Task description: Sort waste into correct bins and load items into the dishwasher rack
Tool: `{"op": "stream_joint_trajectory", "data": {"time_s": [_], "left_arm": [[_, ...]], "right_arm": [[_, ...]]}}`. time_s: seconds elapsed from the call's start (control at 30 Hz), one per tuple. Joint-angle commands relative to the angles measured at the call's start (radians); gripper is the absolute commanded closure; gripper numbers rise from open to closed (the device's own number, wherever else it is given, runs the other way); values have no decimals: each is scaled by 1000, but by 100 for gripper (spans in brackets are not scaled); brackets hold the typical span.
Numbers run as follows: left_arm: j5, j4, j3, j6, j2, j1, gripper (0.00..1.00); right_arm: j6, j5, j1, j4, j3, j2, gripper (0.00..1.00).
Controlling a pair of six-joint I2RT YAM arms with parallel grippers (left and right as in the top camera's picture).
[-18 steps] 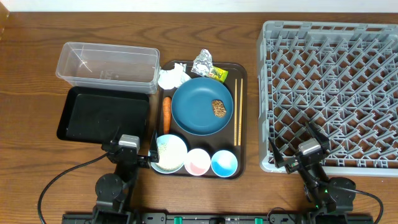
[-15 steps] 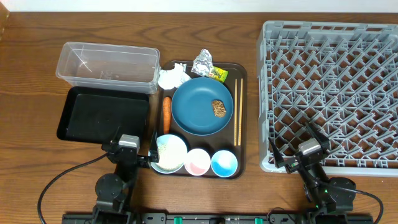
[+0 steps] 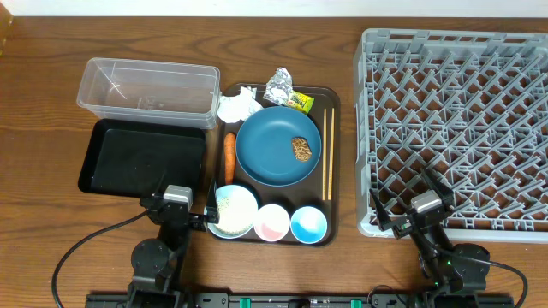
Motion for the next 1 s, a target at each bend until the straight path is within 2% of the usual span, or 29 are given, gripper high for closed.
{"op": "stream_joint_trajectory", "data": {"time_s": [0.0,0.9,0.97], "left_arm": [[10,-43,-9,10,-6,0,2],[10,-43,-9,10,-6,0,2],[-34,-43,-9,37,-6,1,2]], "right_arm": [[-6,-4,-13,-4,-1,-5,1],[-6,-4,-13,-4,-1,-5,1],[-6,-4,-13,-4,-1,-5,1]]}}
